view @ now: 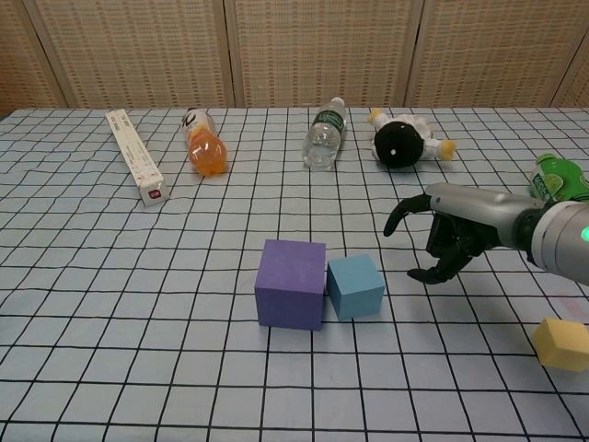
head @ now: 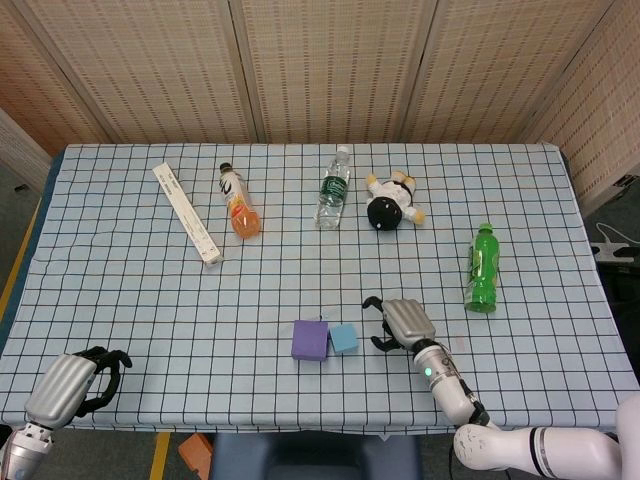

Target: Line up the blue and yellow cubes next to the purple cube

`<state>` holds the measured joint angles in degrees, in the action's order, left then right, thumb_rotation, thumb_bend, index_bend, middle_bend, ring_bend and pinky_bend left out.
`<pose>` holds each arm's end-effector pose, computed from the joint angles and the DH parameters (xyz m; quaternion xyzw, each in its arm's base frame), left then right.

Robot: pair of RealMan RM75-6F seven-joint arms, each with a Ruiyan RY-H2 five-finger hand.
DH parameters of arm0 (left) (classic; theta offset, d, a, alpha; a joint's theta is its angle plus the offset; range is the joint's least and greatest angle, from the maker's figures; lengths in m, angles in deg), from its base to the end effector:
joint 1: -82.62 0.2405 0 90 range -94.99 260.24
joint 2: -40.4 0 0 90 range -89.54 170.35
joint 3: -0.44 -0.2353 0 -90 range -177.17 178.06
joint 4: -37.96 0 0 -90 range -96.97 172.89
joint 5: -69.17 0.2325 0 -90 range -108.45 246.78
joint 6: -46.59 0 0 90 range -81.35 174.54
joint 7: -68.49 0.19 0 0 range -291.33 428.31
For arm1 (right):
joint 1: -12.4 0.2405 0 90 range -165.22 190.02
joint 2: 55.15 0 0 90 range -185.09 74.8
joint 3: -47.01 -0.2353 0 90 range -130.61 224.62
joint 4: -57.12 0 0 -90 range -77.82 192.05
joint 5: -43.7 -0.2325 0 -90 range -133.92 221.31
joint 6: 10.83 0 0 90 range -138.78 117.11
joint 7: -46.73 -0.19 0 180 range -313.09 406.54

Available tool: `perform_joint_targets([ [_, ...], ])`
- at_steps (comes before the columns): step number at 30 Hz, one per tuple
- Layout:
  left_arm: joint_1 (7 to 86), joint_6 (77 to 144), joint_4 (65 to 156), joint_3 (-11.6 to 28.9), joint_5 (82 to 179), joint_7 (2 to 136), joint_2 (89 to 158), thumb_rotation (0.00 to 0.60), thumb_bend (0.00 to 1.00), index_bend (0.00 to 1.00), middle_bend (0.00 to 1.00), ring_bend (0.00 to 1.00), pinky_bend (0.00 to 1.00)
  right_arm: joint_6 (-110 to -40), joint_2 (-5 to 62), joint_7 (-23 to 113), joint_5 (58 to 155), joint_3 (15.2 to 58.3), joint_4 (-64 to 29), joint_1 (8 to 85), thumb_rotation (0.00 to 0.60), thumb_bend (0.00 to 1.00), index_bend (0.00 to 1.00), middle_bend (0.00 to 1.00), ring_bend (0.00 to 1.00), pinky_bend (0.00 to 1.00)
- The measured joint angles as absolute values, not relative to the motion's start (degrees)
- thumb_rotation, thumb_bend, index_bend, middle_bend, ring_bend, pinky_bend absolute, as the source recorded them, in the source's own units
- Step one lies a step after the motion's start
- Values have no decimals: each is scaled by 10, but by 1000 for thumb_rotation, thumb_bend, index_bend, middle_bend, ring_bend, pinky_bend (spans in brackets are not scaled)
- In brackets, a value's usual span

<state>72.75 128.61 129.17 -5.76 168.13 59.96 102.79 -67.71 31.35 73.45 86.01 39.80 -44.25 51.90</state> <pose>-0.2745 0.2070 0.0882 -0.6919 -0.4052 -0.3990 0.4449 -0.1391 -0.3098 -0.0782 0.6926 -0.5436 0.2911 0.3744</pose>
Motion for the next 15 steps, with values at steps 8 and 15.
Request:
perform_joint_targets([
  [8, 728, 1289, 1291, -58, 1684, 598, 1028, 600, 574, 457, 584, 446, 609, -618, 302, 707, 824, 397, -446, 536, 600, 679, 429, 998, 900, 1000],
  [15, 728, 1290, 1290, -58, 1686, 598, 1028, 600, 573, 457, 584, 446, 610, -596, 299, 671, 824, 394, -441, 543, 600, 734, 436, 1000, 906, 1000],
])
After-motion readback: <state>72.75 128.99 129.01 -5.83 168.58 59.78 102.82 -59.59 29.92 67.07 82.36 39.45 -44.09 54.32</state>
